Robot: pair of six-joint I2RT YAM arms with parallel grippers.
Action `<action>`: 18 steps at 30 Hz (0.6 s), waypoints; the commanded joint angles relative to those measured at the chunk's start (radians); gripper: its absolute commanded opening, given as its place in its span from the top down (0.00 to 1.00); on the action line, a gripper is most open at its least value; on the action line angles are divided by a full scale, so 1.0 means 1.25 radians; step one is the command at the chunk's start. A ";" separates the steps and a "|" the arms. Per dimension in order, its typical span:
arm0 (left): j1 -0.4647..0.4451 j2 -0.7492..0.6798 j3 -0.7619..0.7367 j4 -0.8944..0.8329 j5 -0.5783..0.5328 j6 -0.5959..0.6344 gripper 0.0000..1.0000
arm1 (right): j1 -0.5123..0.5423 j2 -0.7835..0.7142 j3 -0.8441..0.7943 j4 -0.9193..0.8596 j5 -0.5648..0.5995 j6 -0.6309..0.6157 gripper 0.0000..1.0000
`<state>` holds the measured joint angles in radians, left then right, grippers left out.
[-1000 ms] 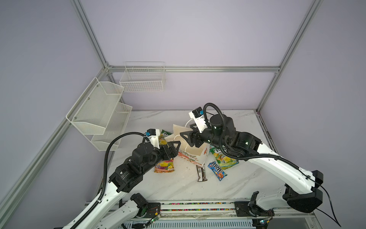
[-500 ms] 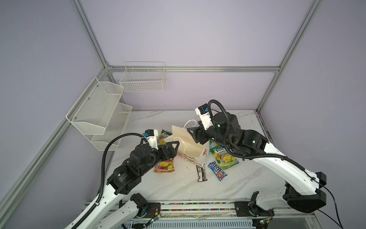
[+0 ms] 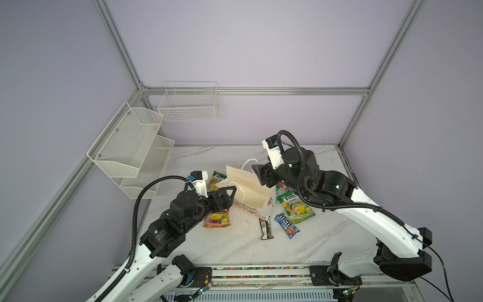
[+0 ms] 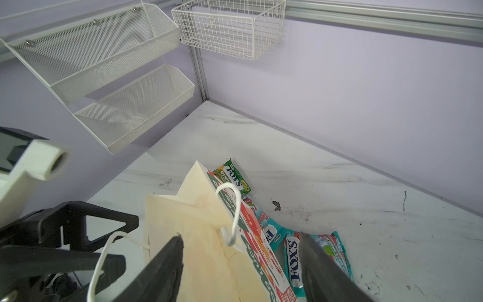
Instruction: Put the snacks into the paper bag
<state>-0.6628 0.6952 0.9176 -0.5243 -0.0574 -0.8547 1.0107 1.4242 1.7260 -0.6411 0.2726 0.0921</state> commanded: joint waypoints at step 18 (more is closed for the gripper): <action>-0.013 -0.108 0.082 -0.193 0.055 -0.023 0.00 | 0.004 0.123 0.089 0.047 -0.043 -0.003 1.00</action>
<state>-0.6662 0.5369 0.9272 -0.7238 -0.0334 -0.8642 1.0107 1.5749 1.8194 -0.6147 0.2527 0.0647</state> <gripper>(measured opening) 0.997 0.052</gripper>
